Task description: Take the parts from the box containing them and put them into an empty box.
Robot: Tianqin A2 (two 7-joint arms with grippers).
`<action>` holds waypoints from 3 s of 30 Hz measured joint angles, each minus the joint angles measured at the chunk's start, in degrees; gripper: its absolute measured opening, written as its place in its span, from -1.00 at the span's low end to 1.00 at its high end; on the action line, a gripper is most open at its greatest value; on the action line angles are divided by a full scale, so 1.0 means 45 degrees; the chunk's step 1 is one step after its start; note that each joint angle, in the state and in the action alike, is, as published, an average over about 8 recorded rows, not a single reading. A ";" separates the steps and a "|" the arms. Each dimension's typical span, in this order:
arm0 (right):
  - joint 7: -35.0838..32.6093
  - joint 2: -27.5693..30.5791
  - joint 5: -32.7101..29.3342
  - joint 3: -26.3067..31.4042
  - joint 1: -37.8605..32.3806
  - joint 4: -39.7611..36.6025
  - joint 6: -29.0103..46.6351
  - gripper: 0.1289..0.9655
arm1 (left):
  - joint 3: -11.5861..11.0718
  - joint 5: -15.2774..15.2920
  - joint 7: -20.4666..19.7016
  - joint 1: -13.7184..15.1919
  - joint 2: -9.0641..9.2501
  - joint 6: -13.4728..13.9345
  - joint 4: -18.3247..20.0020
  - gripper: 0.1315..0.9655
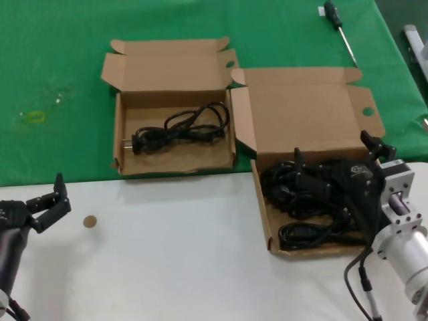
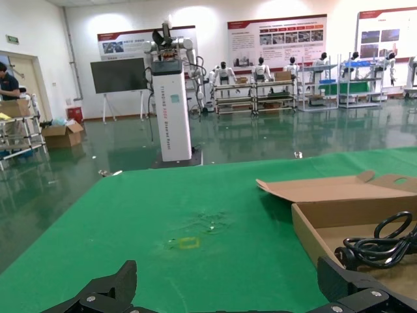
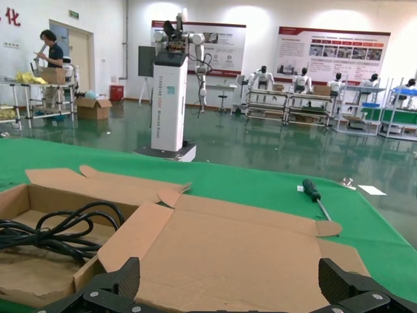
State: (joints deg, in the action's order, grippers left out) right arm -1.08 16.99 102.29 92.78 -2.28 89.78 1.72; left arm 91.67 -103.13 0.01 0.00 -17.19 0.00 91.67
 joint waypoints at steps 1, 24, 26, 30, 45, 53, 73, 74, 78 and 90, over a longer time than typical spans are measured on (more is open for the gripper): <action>0.0017 0.0003 0.0013 -0.0017 0.0034 0.0029 -0.0027 1.00 | 0.0000 0.0000 0.0001 0.0000 0.0000 0.0000 0.0000 1.00; 0.0033 0.0006 0.0026 -0.0033 0.0068 0.0058 -0.0053 1.00 | 0.0001 0.0000 -0.0004 0.0000 0.0000 0.0000 0.0000 1.00; 0.0033 0.0006 0.0026 -0.0033 0.0068 0.0058 -0.0053 1.00 | 0.0001 0.0000 -0.0004 0.0000 0.0000 0.0000 0.0000 1.00; 0.0033 0.0006 0.0026 -0.0033 0.0068 0.0058 -0.0053 1.00 | 0.0001 0.0000 -0.0004 0.0000 0.0000 0.0000 0.0000 1.00; 0.0033 0.0006 0.0026 -0.0033 0.0068 0.0058 -0.0053 1.00 | 0.0001 0.0000 -0.0004 0.0000 0.0000 0.0000 0.0000 1.00; 0.0033 0.0006 0.0026 -0.0033 0.0068 0.0058 -0.0053 1.00 | 0.0001 0.0000 -0.0003 0.0000 0.0000 0.0000 0.0000 1.00; 0.0032 0.0006 0.0026 -0.0033 0.0068 0.0058 -0.0053 1.00 | 0.0001 0.0000 -0.0003 0.0000 0.0000 0.0000 0.0000 1.00; 0.0032 0.0006 0.0026 -0.0033 0.0068 0.0058 -0.0053 1.00 | 0.0001 0.0000 -0.0003 0.0000 0.0000 0.0000 0.0000 1.00; 0.0032 0.0006 0.0026 -0.0033 0.0068 0.0058 -0.0053 1.00 | 0.0001 0.0000 -0.0003 0.0000 0.0000 0.0000 0.0000 1.00; 0.0032 0.0006 0.0026 -0.0033 0.0068 0.0058 -0.0053 1.00 | 0.0001 0.0000 -0.0002 0.0000 0.0000 0.0000 0.0000 1.00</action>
State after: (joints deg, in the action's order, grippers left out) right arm -0.93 17.01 102.41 92.63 -1.97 90.05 1.48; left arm 91.67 -103.13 0.00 0.00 -17.19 0.00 91.67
